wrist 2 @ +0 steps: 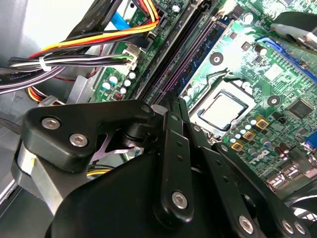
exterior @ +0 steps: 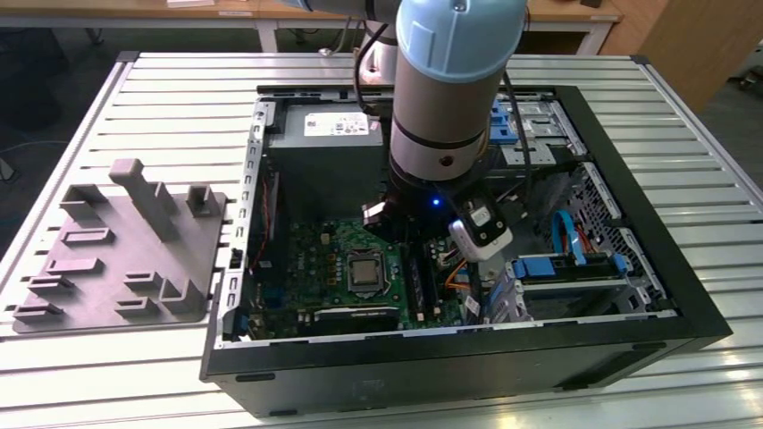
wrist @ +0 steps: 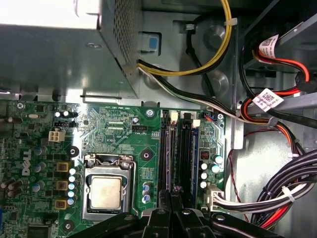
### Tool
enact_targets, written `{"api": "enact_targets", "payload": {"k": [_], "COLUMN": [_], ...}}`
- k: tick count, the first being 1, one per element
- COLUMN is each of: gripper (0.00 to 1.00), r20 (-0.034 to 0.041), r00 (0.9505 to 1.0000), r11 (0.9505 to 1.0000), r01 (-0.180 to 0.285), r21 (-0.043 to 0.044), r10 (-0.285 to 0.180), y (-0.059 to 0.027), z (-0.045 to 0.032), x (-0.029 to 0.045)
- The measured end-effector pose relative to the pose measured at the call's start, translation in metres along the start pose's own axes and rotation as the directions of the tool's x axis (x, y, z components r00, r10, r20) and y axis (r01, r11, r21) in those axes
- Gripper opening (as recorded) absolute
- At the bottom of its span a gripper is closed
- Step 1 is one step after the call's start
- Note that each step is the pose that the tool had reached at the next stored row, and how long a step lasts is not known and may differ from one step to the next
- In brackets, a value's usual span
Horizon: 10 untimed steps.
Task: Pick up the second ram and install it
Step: 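Insert the second ram into the second slot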
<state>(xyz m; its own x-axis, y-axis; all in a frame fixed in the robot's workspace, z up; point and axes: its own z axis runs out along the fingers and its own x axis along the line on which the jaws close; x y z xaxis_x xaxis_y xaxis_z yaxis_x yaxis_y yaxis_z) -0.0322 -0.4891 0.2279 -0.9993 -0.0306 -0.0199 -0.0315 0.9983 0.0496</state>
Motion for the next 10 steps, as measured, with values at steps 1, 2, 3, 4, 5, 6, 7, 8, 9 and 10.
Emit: {"api": "enact_targets", "payload": {"k": [1, 2, 3, 4, 5, 6, 7, 8, 9, 10], "gripper": [0.11, 0.11, 0.11, 0.11, 0.11, 0.11, 0.11, 0.11, 0.11, 0.11], "r20": [0.0, 0.0, 0.0001, 0.0003, 0.0001, 0.0001, 0.0001, 0.0001, 0.0002, 0.0], "r00": [1.0, 1.0, 1.0, 1.0, 1.0, 1.0, 1.0, 1.0, 1.0, 1.0], "r11": [1.0, 1.0, 1.0, 1.0, 1.0, 1.0, 1.0, 1.0, 1.0, 1.0], "r01": [0.0, 0.0, 0.0, 0.0, 0.0, 0.0, 0.0, 0.0, 0.0, 0.0], "r21": [-0.0001, -0.0001, -0.0004, -0.0008, -0.0008, -0.0009, -0.001, -0.001, -0.0012, -0.001], "r10": [0.0, 0.0, 0.0, 0.0, 0.0, 0.0, 0.0, 0.0, 0.0, 0.0], "y": [0.0, 0.0, 0.0, 0.0, 0.0, 0.0, 0.0, 0.0, -0.0001, -0.0001], "z": [0.0001, 0.0001, 0.0004, 0.0009, 0.0011, 0.0011, 0.0011, 0.0012, 0.0017, 0.0017], "x": [0.0, 0.0, 0.0, 0.0, 0.0, 0.0, 0.0, 0.0, 0.0001, 0.0]}}
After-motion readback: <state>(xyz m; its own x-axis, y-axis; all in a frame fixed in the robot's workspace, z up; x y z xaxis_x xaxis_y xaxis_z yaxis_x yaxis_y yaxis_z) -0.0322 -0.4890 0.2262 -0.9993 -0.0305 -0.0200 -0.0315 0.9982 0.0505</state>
